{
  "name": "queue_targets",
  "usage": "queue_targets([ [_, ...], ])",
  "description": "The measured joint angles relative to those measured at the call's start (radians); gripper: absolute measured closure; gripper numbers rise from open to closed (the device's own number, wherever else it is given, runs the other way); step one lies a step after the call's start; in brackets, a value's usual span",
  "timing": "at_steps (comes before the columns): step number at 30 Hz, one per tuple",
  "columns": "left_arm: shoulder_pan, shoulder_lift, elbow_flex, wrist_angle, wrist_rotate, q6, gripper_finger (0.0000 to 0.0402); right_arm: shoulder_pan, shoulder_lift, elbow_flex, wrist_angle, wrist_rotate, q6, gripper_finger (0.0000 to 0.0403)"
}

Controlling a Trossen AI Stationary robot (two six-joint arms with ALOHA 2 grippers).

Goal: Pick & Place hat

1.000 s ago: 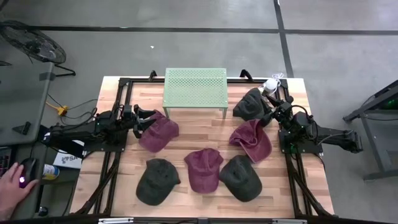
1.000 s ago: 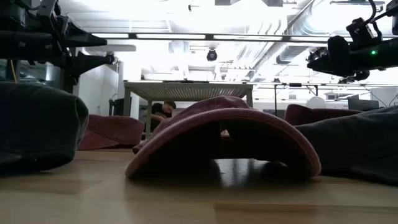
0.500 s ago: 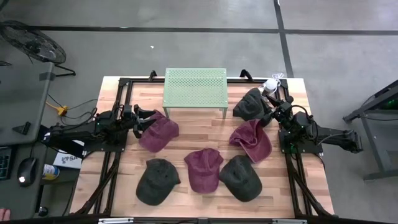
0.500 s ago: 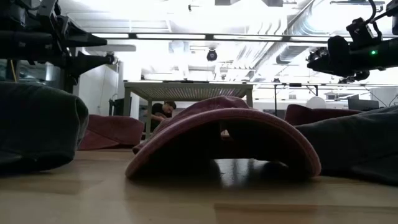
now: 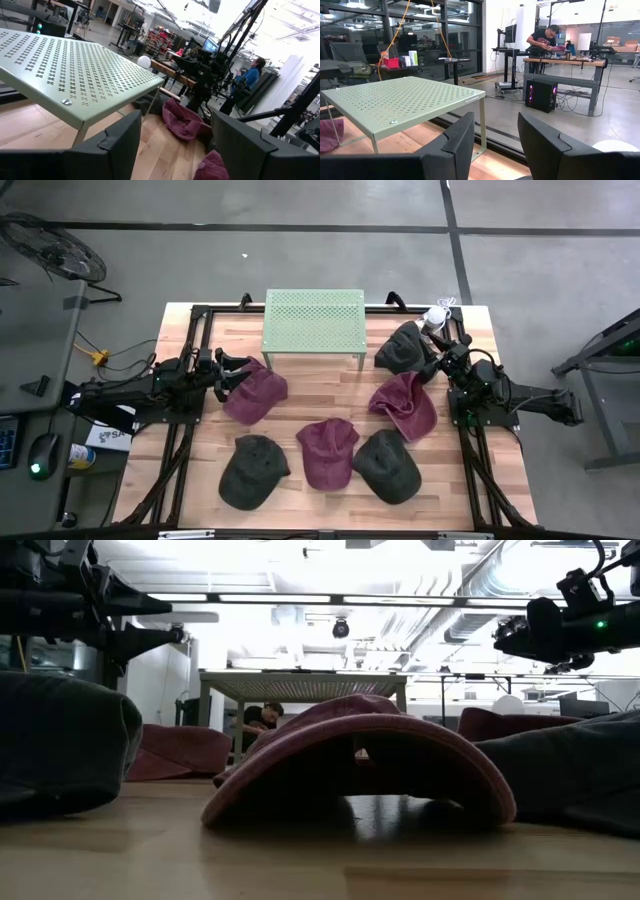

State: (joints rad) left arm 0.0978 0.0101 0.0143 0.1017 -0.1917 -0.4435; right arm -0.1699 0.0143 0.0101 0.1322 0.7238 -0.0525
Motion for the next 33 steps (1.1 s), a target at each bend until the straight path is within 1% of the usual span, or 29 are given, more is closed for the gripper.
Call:
queue_targets([
  [20,0.0,0.0,0.0,0.0,0.0,0.0,0.0163,0.0,0.0,0.0,0.0,0.0,-0.006,0.0258],
  [21,0.0,0.0,0.0,0.0,0.0,0.0,0.0163,0.0,0.0,0.0,0.002,0.004,-0.045,0.0258],
  [25,0.0,0.0,0.0,0.0,0.0,0.0,0.0163,0.0,0.0,0.0,0.009,0.028,-0.336,0.0258],
  [27,0.0,0.0,0.0,0.0,0.0,0.0,0.0163,0.0,0.0,0.0,0.009,0.025,-0.45,0.0258],
  [30,0.0,0.0,0.0,0.0,0.0,0.0,0.0163,0.0,0.0,0.0,0.008,0.002,-0.564,0.0258],
  [33,0.0,0.0,0.0,0.0,0.0,0.0,0.0163,0.0,0.0,0.0,0.008,-0.033,-0.606,0.0258],
])
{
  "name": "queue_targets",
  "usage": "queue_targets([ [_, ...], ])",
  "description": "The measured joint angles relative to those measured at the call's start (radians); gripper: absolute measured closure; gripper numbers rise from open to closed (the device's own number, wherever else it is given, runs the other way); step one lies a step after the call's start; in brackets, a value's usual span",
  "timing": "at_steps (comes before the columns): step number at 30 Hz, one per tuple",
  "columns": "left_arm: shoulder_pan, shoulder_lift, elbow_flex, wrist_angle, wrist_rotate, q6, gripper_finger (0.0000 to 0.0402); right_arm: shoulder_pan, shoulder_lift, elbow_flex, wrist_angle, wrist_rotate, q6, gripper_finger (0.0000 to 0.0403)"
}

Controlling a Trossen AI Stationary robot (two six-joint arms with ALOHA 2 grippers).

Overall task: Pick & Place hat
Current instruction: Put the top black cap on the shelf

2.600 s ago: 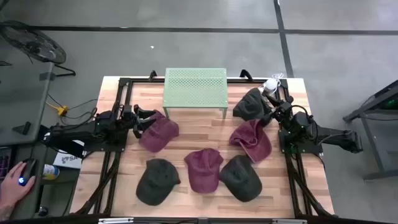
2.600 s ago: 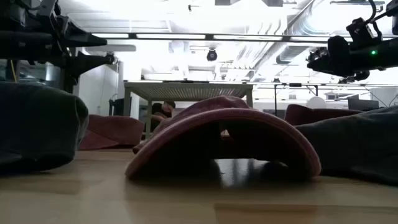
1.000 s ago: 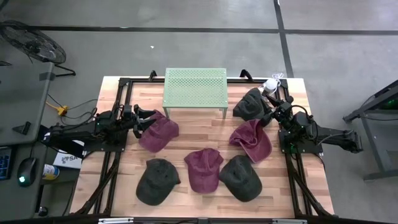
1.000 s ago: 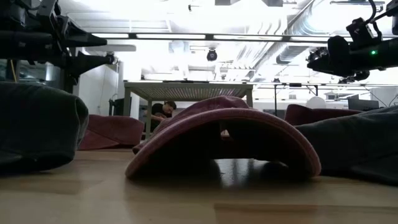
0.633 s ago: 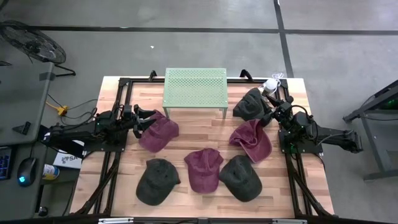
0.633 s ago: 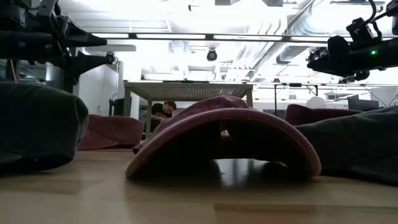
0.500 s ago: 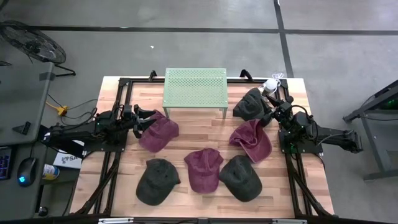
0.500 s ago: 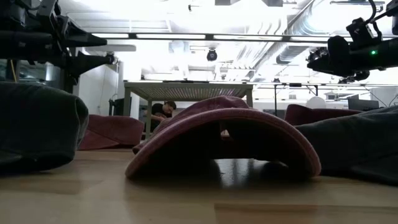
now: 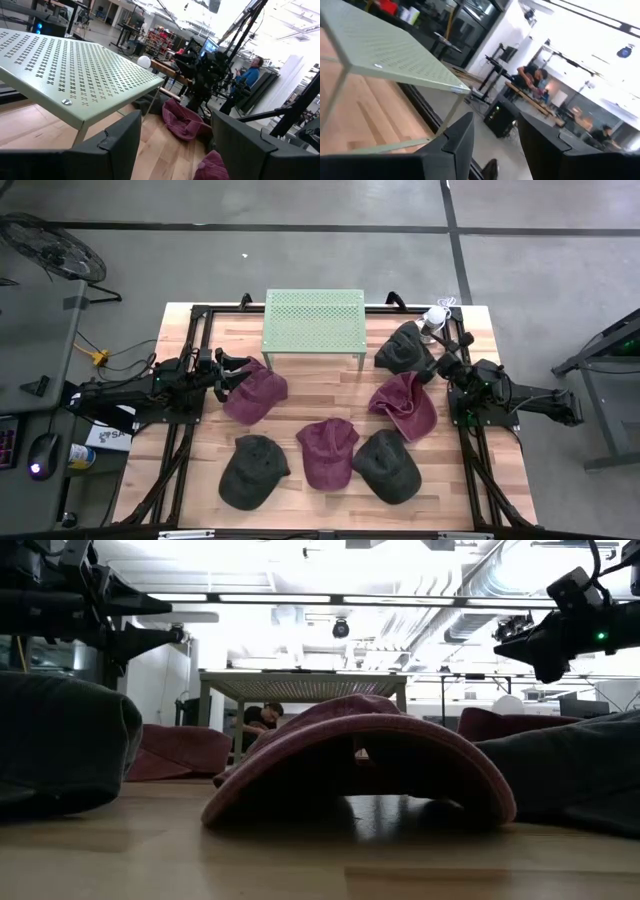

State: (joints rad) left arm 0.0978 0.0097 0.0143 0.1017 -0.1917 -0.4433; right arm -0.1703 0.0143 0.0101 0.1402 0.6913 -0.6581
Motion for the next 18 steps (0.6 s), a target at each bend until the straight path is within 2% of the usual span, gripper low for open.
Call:
queue_targets([
  [4,0.0,0.0,0.0,0.0,0.0,0.0,0.0163,0.0,0.0,0.0,0.0,-0.07,0.05,0.0258],
  [10,0.0,0.0,0.0,0.0,0.0,0.0,0.0163,0.0,0.0,0.0,-0.001,-0.194,0.345,0.0258],
  [12,0.0,0.0,0.0,0.0,0.0,0.0,0.0163,0.0,0.0,0.0,-0.006,-0.194,0.441,0.0258],
  [16,0.0,0.0,0.0,0.0,0.0,0.0,0.0163,0.0,0.0,0.0,-0.01,-0.112,0.407,0.0258],
  [18,0.0,0.0,0.0,0.0,0.0,0.0,0.0163,0.0,0.0,0.0,-0.025,-0.08,0.447,0.0258],
])
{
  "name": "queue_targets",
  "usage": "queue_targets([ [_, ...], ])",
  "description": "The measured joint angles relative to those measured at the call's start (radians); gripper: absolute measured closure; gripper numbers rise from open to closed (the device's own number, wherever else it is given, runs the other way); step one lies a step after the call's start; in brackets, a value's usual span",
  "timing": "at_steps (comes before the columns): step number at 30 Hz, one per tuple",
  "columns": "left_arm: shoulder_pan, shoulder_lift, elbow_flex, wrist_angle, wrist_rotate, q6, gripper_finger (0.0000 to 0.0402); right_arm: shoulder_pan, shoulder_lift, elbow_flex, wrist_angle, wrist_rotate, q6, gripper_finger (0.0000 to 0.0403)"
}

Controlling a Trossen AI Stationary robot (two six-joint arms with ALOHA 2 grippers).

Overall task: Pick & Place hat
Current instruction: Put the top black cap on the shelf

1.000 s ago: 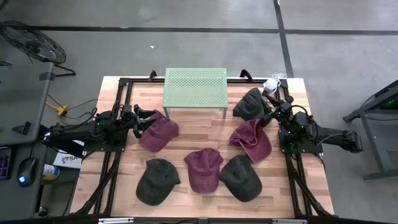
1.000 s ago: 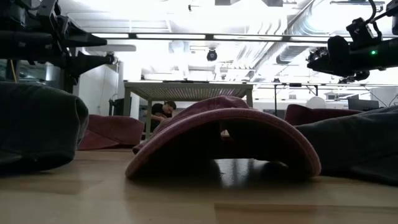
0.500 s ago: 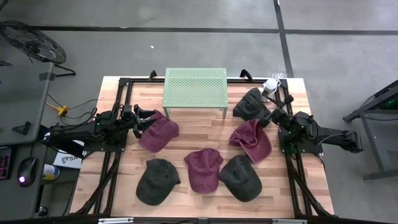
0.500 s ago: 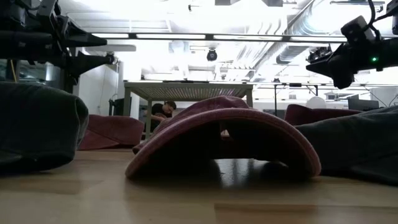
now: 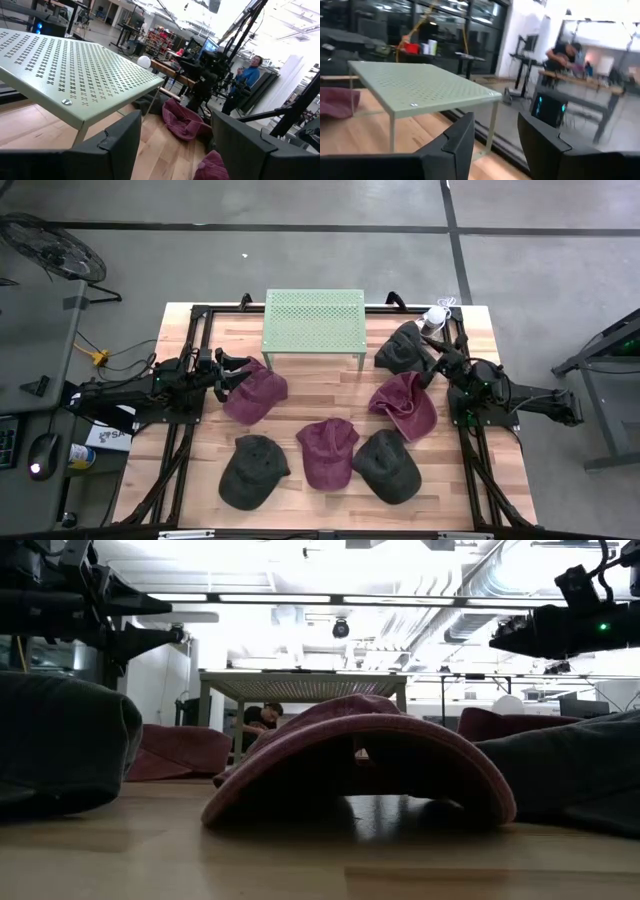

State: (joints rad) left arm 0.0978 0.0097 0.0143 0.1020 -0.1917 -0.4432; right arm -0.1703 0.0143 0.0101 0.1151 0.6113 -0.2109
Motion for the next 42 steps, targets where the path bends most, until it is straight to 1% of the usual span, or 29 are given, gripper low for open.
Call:
queue_targets([
  [3,0.0,0.0,0.0,0.0,0.0,0.0,0.0163,0.0,0.002,0.0,-0.015,0.051,0.079,0.0258],
  [9,0.0,0.0,0.0,0.0,0.0,0.0,0.0163,0.0,0.016,0.001,-0.044,0.207,0.205,0.0258],
  [13,0.0,0.0,0.0,0.0,0.0,0.0,0.0163,0.0,0.058,0.008,-0.06,0.229,0.219,0.0258],
  [15,0.0,0.0,0.0,0.0,0.0,0.0,0.0163,0.0,0.098,0.033,-0.107,0.234,0.263,0.0258],
  [17,0.0,0.0,0.0,0.0,0.0,0.0,0.0163,0.0,0.148,0.079,-0.173,0.261,0.327,0.0258],
  [20,0.0,0.0,0.0,0.0,0.0,0.0,0.0163,0.0,0.236,0.162,-0.324,0.278,0.431,0.0258],
  [23,0.0,0.0,0.0,0.0,0.0,0.0,0.0163,0.0,0.336,0.247,-0.477,0.251,0.559,0.0258],
  [26,0.0,0.0,0.0,0.0,0.0,0.0,0.0163,0.0,0.442,0.304,-0.587,0.206,0.651,0.0258],
  [29,0.0,0.0,0.0,0.0,0.0,0.0,0.0163,-0.007,0.545,0.335,-0.616,0.169,0.701,0.0258],
  [32,0.0,0.0,0.0,0.0,0.0,0.0,0.0163,-0.045,0.635,0.348,-0.617,0.1,0.74,0.0252],
  [35,0.0,0.0,0.0,0.0,0.0,0.0,0.0163,-0.103,0.692,0.361,-0.611,0.019,0.754,0.0225],
  [42,0.0,0.0,0.0,0.0,0.0,0.0,0.0163,-0.237,0.822,0.43,-0.61,-0.117,0.724,0.0126],
])
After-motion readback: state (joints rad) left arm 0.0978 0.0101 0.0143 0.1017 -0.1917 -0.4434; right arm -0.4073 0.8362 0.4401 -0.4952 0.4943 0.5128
